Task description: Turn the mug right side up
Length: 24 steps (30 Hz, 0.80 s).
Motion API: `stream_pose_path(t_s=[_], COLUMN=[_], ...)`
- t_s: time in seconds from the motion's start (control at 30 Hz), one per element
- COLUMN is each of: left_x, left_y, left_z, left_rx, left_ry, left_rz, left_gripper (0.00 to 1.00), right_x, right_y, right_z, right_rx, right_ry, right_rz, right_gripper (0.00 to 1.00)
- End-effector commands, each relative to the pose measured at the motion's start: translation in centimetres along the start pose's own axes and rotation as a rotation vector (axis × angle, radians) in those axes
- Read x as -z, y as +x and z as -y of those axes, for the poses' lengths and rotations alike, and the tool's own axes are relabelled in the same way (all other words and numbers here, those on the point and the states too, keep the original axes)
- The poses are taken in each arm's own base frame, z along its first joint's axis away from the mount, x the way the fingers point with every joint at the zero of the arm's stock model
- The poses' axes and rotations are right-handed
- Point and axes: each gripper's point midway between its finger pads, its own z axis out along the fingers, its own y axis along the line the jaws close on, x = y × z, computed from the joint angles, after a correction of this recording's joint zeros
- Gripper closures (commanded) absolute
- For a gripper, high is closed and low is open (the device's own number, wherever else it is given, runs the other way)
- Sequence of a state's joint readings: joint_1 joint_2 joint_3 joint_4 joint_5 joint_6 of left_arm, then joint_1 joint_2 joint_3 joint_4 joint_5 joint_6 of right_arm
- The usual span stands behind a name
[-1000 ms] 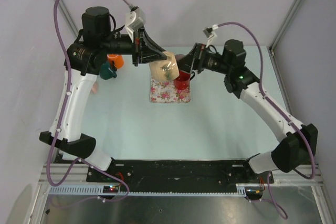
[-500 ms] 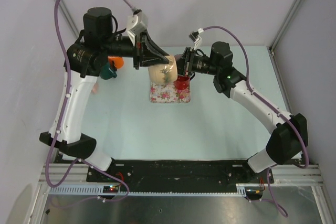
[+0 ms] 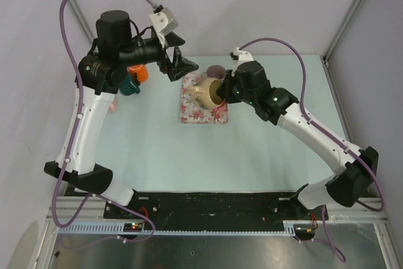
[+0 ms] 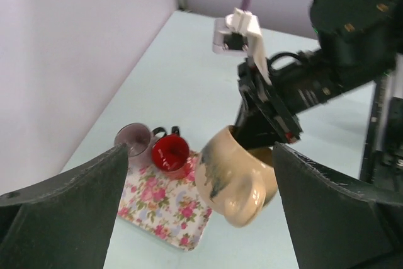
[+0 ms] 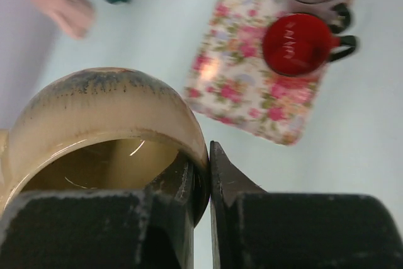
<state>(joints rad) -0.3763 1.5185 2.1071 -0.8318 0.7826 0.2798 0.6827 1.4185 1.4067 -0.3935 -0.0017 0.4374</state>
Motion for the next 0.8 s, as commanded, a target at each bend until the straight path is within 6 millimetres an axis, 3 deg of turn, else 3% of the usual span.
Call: stream_pose_path(t_s=[0.0,0.13,0.27,0.57,0.63,0.77], left_x=[0.0,-1.5,-2.8,-5.6,-6.0,-5.5], left_y=[0.2,4.9,9.6,12.5,13.3,15.6], left_z=[-1.6,-2.5,-2.0,-3.9,-4.3,-5.9], left_rx=[-0.052,-0.048,-0.017,-0.038,-0.050,-0.140], left_ry=[-0.240,-0.359,-0.353,-0.416,-0.430,-0.501], left_rz=[-0.064,-0.227,-0.344,-0.408,-0.431,-0.529], left_gripper=[0.03,0.04,0.05,0.05,0.09,0.27], right_x=[1.2,0.0,-0.9,-2.1,-2.1,-1.8], right_y=[-4.6,-4.7,-5.1,-5.6,-5.8,-6.3], right_z=[1.7,1.3,0.3,-2.1,-2.4,-2.7], right_rx=[0.167,0.180,0.144,0.088,0.080,0.065], right_ry=[0.303,0.361,0.338,0.252,0.245,0.238], right_rz=[0.145,0.126,0.134,0.121,0.124,0.147], right_gripper=[1.00,1.00,1.00,1.00,1.00,1.00])
